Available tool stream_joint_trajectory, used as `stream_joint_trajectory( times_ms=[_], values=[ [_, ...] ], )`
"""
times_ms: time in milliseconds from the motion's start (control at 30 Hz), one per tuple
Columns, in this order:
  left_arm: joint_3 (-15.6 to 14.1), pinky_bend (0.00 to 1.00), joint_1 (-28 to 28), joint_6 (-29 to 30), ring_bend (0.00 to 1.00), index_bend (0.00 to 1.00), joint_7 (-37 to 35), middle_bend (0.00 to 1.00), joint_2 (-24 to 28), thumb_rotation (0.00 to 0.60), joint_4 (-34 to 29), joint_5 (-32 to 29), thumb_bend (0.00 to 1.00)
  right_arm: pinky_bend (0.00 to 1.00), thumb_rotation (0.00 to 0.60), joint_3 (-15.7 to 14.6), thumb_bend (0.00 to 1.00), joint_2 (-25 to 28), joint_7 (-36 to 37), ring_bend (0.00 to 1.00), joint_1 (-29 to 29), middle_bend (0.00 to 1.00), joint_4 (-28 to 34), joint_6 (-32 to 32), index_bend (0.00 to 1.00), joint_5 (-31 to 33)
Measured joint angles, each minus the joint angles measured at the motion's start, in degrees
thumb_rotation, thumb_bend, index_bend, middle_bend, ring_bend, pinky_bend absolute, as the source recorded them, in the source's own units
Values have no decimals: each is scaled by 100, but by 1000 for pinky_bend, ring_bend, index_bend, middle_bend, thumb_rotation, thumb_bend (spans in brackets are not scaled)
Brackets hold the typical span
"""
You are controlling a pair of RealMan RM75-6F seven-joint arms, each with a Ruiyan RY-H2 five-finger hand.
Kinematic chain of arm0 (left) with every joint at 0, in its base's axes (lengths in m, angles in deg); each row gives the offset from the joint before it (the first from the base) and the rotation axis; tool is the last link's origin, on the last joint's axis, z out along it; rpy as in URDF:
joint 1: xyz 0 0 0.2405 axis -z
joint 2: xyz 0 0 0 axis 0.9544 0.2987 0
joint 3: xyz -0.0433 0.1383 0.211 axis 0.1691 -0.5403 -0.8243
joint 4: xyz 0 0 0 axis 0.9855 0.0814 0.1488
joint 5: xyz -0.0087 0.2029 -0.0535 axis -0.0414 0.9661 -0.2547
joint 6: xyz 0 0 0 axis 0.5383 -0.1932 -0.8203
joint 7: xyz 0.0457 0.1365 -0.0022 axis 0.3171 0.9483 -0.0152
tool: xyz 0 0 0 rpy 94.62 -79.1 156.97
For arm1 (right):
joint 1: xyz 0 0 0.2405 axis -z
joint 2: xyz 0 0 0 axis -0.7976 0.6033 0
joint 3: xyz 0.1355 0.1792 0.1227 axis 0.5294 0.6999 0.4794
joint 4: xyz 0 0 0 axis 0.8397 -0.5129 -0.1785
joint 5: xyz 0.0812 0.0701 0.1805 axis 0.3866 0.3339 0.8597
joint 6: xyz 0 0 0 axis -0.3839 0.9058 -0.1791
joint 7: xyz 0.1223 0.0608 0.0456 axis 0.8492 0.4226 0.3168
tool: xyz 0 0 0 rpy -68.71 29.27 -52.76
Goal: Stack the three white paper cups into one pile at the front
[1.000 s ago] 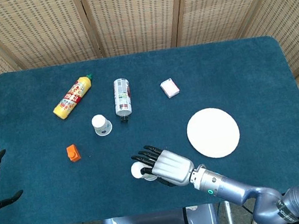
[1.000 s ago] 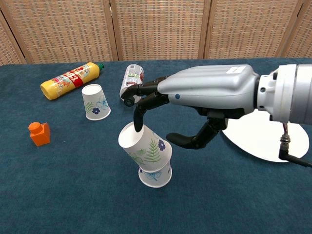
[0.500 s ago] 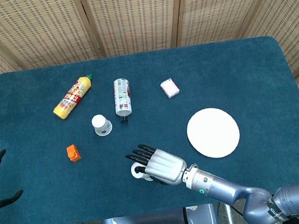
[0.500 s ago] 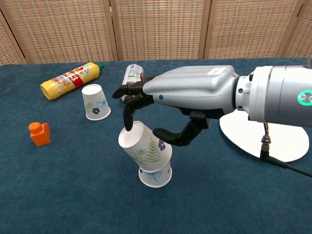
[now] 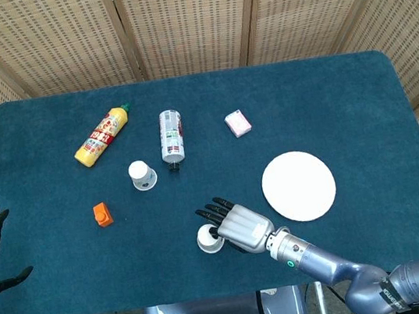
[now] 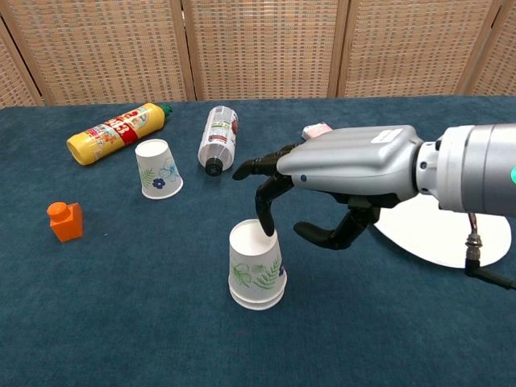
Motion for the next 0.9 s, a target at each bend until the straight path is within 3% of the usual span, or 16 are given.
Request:
stream_joint_trajectory(
  times_ms=[100, 167, 233, 267, 433, 600, 767, 900],
  values=[
    [2, 0, 7, -12, 0, 0, 23, 0, -13, 600, 2, -9, 0, 0, 600, 12, 617, 108, 94, 0, 66, 4, 85, 119, 286, -188],
    [12, 0, 22, -37, 0, 0, 34, 0, -21, 600, 11, -33, 0, 0, 600, 31, 260, 230, 183, 0, 131, 1, 125, 240, 161, -317],
    [32, 0, 51, -79, 0, 0, 44, 0, -34, 600, 30, -66, 0, 0, 600, 41, 34, 363, 265, 0, 208, 0, 138, 367, 77, -439],
    [45, 0, 72, -104, 0, 0, 54, 0, -43, 600, 45, -79, 0, 0, 600, 39, 0, 452, 315, 0, 273, 0, 125, 468, 49, -523],
    [218, 0, 419, -268, 0, 0, 241, 0, -244, 600, 382, 44, 0, 0, 600, -42, 0, 777, 644, 0, 760, 0, -300, 1240, 0, -963],
    [453, 0, 973, -575, 0, 0, 486, 0, -495, 600, 694, 271, 0, 0, 600, -224, 0, 970, 1731, 0, 1654, 0, -1439, 2423, 0, -1347],
    [688, 0, 1665, -1252, 0, 0, 707, 0, -687, 600, 844, 385, 0, 0, 600, -457, 0, 977, 2362, 0, 2661, 0, -2190, 3215, 0, -1413],
    [908, 0, 2276, -2008, 0, 0, 1105, 0, -925, 600, 977, 113, 0, 0, 600, -602, 0, 834, 2568, 0, 3250, 0, -2255, 3667, 0, -1450]
  ],
)
